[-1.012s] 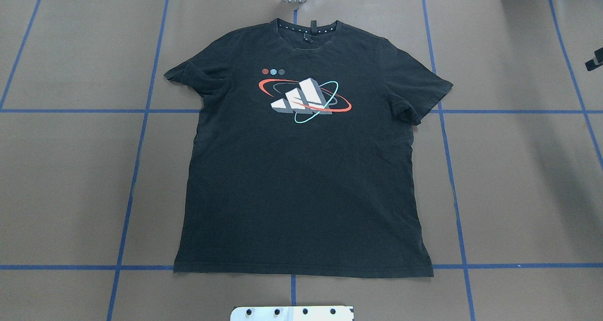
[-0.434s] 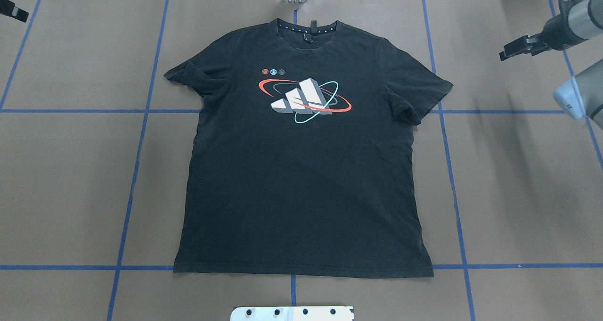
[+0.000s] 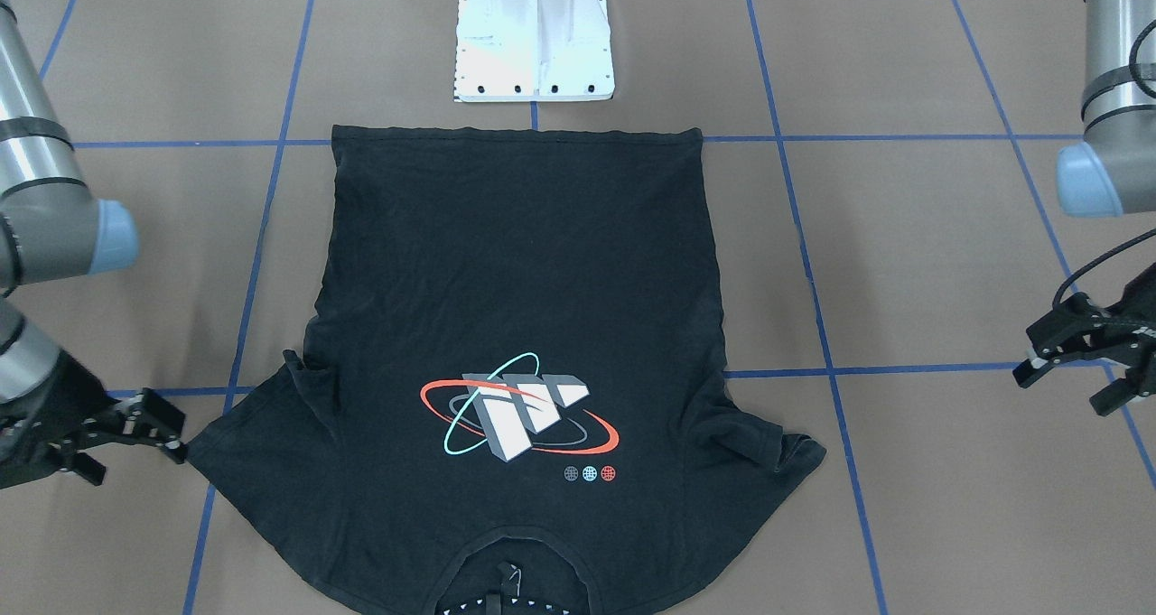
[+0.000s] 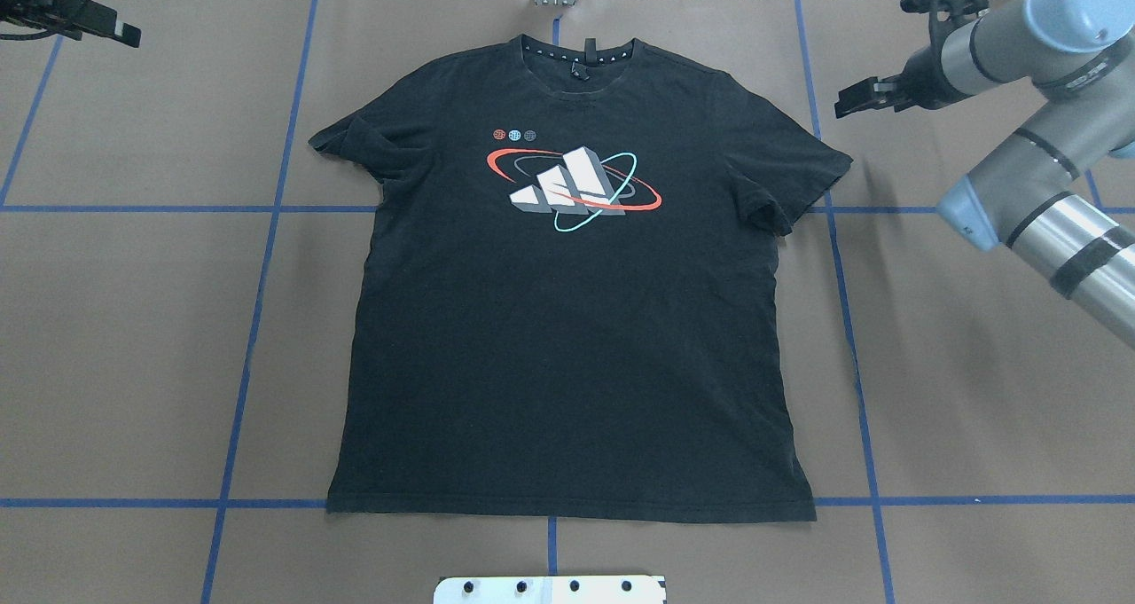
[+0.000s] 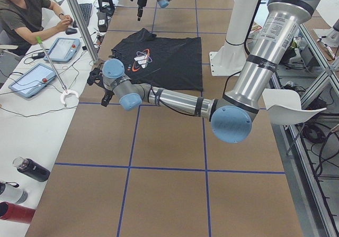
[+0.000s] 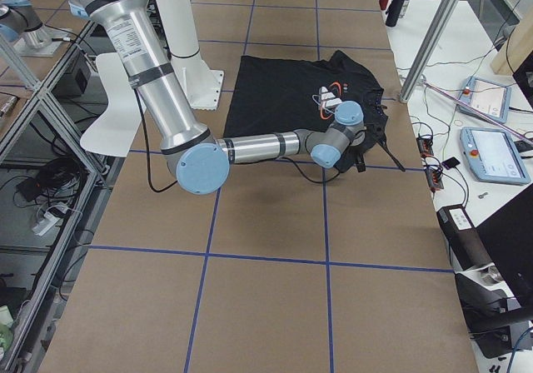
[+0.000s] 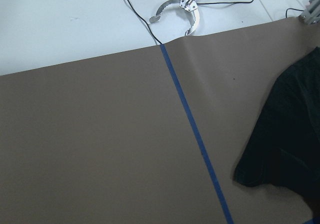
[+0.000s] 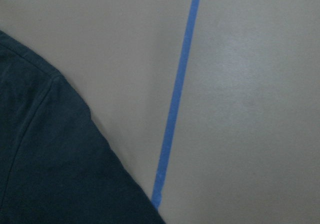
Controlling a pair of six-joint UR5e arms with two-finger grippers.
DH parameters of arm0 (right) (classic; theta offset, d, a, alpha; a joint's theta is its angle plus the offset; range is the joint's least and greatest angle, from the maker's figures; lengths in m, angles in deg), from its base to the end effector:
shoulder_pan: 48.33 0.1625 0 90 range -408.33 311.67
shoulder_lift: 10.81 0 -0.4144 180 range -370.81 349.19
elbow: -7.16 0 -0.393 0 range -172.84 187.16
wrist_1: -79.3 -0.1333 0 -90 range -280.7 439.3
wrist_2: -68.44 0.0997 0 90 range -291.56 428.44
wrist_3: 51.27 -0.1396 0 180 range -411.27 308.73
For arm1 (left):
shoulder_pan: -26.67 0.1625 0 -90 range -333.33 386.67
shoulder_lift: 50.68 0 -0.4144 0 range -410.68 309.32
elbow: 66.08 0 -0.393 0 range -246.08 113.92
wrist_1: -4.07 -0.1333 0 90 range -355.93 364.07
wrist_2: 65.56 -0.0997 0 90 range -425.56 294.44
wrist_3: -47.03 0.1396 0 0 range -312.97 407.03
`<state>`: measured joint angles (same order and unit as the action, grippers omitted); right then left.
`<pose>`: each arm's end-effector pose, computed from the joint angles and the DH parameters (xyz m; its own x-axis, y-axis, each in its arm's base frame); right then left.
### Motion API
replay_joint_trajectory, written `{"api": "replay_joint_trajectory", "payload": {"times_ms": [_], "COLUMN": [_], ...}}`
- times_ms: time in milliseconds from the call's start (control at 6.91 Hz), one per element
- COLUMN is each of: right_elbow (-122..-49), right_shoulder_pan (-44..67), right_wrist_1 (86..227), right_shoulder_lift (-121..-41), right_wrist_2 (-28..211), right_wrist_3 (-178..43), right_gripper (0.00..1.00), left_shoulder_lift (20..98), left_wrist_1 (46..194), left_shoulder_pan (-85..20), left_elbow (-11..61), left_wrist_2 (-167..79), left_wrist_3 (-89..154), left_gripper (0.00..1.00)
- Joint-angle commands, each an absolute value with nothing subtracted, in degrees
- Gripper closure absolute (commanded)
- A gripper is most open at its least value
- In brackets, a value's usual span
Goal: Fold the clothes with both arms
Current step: 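Move the right gripper to the sleeve nearest it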
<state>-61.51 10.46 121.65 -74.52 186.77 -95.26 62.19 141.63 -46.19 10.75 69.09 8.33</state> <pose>-0.3226 -0.6619 0.4955 0.6196 -0.1995 0.7591 -0.1608 0.9144 0.3715 0.1685 -0.6658 0.4480 0.4942 0.2813 -0.8225 0.1917 0.8876 0.4188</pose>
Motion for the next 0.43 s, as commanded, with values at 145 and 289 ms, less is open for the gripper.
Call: {"api": "replay_joint_trajectory", "payload": {"times_ms": [145, 289], "right_elbow": [-59.5, -58.2], "right_shoulder_pan": [7.0, 6.8], "right_wrist_1": [119.3, 119.4], "right_shoulder_lift": [-75.2, -75.1], "right_wrist_2": [184.9, 184.8], "right_wrist_3": [-96.2, -95.8], "right_gripper": [0.02, 0.04], "left_shoulder_lift": [62.4, 62.4], "left_wrist_1": [147.5, 147.5], "left_shoulder_pan": [-43.8, -43.6], "left_elbow": [10.3, 10.5], "left_wrist_2": [67.3, 67.3], "left_wrist_3": [1.9, 1.6], "left_gripper": [0.0, 0.0]}}
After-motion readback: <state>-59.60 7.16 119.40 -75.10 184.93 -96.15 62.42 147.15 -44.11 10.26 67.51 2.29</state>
